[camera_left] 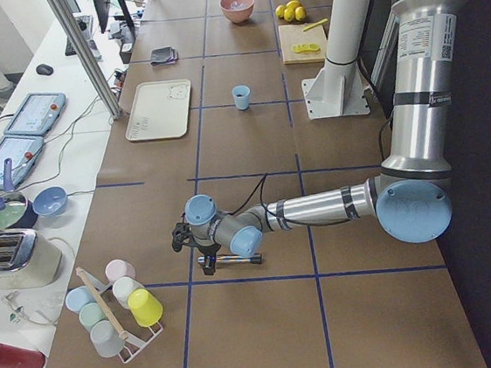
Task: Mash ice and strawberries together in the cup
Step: 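Grasp the steel muddler upright with the left gripper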
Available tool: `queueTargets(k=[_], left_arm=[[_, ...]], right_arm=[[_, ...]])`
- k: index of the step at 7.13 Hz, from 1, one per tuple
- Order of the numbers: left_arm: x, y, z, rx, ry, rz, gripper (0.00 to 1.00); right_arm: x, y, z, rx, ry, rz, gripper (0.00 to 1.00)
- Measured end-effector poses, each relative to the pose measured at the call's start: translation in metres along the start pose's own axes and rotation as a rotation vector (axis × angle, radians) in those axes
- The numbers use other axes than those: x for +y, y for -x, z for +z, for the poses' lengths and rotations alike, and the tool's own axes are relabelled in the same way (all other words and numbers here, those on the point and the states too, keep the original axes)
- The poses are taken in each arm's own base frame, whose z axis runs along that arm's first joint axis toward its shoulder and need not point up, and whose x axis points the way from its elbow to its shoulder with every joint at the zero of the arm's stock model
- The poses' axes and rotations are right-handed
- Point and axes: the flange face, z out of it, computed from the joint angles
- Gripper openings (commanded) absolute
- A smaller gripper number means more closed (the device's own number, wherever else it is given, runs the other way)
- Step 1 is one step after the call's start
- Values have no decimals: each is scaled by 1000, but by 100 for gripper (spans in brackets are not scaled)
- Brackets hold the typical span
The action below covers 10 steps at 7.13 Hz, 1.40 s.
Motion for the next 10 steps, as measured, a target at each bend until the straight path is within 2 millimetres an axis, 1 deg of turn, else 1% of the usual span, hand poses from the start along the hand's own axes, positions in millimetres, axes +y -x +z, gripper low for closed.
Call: queueTargets(k=[1,4,5,6,7,9,10], left_arm=[[0,1,1,-1,2,-2,70],[2,2,6,-3,13,-3,68],[3,2,8,-4,17,-2,40],[4,1,9,-2,20,-2,7],[4,0,9,1,22,-3,0],[3,-3,7,8,20,1,0],[-1,-11,1,18,7,14,0]], right_arm=[[0,0,0,0,0,0,100],[0,0,0,0,-1,-2,100],[0,0,-1,0,-1,-2,100],[0,0,-1,0,-1,-2,100],[0,0,-1,0,-1,-2,100],[0,1,-1,1,-3,-2,100],[-1,3,-3,1,-6,-2,100]])
